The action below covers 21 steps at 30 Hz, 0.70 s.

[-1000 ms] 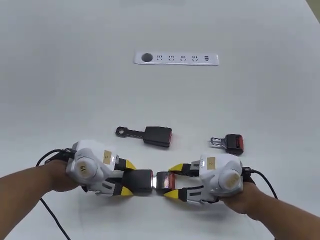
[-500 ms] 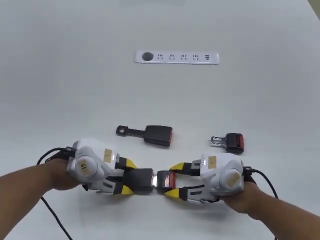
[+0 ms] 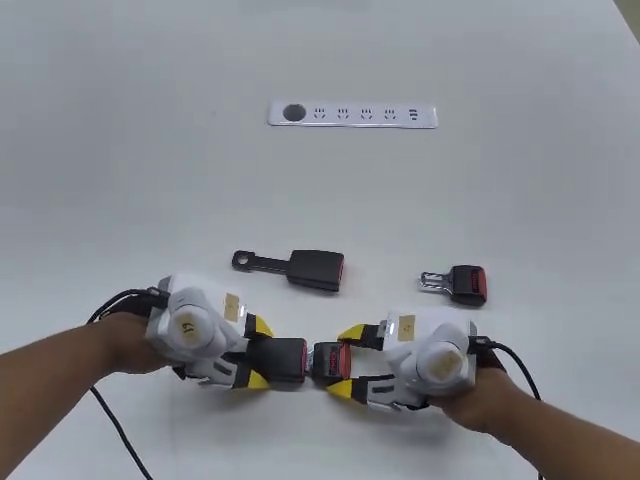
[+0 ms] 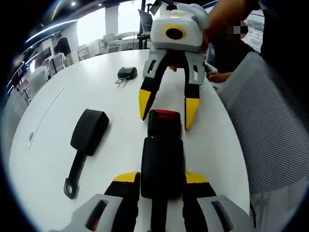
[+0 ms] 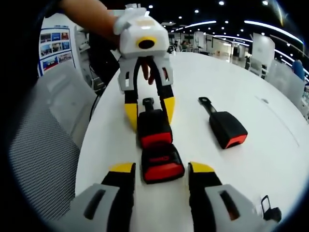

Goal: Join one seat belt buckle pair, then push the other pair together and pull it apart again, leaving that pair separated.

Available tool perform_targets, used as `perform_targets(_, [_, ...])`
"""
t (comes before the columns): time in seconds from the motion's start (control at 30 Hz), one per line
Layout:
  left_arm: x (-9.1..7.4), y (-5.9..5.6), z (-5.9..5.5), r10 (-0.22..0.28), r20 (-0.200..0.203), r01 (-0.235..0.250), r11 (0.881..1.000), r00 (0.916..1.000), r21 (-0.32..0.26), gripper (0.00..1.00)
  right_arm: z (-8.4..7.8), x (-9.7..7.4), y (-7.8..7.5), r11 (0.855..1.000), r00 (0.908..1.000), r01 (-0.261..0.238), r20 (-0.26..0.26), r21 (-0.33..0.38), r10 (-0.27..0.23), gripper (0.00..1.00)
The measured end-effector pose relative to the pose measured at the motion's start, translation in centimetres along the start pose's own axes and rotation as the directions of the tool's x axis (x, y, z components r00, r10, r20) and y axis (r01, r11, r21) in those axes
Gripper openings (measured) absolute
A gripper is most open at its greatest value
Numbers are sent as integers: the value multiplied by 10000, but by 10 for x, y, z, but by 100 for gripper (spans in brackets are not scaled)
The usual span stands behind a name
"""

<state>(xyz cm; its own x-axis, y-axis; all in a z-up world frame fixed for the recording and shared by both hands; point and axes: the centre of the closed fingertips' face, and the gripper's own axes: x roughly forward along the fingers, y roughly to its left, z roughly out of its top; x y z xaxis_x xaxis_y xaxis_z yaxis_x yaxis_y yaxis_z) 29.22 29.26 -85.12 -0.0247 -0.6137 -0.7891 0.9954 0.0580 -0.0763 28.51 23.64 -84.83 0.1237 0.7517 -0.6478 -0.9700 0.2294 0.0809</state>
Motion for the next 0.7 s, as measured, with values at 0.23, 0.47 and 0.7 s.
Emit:
perform_targets(0.23, [-15, 12, 24, 794, 1113, -697, 9937, 9906, -879, 62, -4, -14, 5, 9996, 9997, 235, 33, 125, -236, 65])
perform_targets(0.47, [-30, 25, 35, 1285, 1369, -1171, 9892, 9822, -879, 69, -3, -40, -23, 9913, 9939, 950, 469, 907, -995, 73])
perform_targets(0.7, [-42, 50, 52, 1733, 1750, -1607, 9834, 9692, -838, 74, 0, -74, -57, 9826, 9828, 1641, 709, 874, -1705, 72])
